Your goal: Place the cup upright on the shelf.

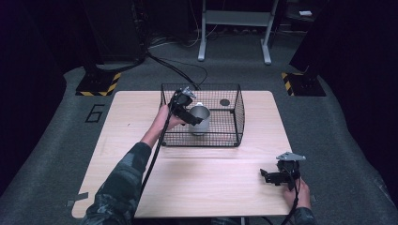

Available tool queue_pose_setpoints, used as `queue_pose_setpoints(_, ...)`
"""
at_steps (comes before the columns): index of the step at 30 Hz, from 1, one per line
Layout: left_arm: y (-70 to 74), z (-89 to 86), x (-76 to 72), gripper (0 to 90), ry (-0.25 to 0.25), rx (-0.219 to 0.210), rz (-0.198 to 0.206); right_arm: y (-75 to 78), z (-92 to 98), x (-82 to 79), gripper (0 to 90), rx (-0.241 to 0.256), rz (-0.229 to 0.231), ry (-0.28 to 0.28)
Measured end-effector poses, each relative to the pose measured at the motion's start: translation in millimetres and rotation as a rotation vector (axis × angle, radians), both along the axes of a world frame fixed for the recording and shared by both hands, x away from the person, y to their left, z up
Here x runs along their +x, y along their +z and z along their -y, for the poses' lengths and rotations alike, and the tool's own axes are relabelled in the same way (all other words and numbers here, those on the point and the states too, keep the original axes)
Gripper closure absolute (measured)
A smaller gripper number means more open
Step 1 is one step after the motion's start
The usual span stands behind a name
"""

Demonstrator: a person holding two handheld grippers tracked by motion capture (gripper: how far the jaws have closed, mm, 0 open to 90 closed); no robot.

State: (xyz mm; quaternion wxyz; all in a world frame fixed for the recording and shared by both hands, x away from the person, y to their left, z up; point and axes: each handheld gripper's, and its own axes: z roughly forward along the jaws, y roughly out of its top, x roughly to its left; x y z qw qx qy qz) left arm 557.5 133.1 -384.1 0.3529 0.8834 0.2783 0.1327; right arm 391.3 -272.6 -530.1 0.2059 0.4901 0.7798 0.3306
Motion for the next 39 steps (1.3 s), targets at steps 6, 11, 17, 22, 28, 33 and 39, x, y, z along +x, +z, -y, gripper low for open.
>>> queue_pose_setpoints(6,12.5,-8.2,-19.3,0.1,0.007,-0.020,0.031,0.1,0.0,0.0,0.0,-0.001,-0.002,0.000)
queue_pose_setpoints(11,19.0,-14.8,-40.3,0.1,-0.001,-0.022,0.051,0.2,0.0,-0.1,0.0,-0.001,-0.003,0.001)
queue_pose_setpoints(17,21.1,-27.1,-67.1,0.1,-0.009,-0.027,0.074,0.2,0.0,0.0,0.0,-0.002,-0.002,0.001)
queue_pose_setpoints(22,18.8,-37.6,-83.8,0.1,-0.008,-0.026,0.096,0.2,0.1,0.0,0.0,-0.002,-0.002,0.001)
queue_pose_setpoints(28,9.7,-63.8,-113.9,0.2,0.014,-0.025,0.107,0.2,0.2,0.1,0.0,-0.004,0.000,0.002)
queue_pose_setpoints(33,-6.2,-84.7,-138.1,0.2,0.044,-0.022,0.113,0.0,0.2,-0.1,0.0,-0.003,0.004,0.001)
queue_pose_setpoints(39,-32.4,-111.9,-162.3,0.2,0.105,-0.029,0.101,0.3,-0.5,-0.1,0.0,-0.005,-0.001,-0.003)
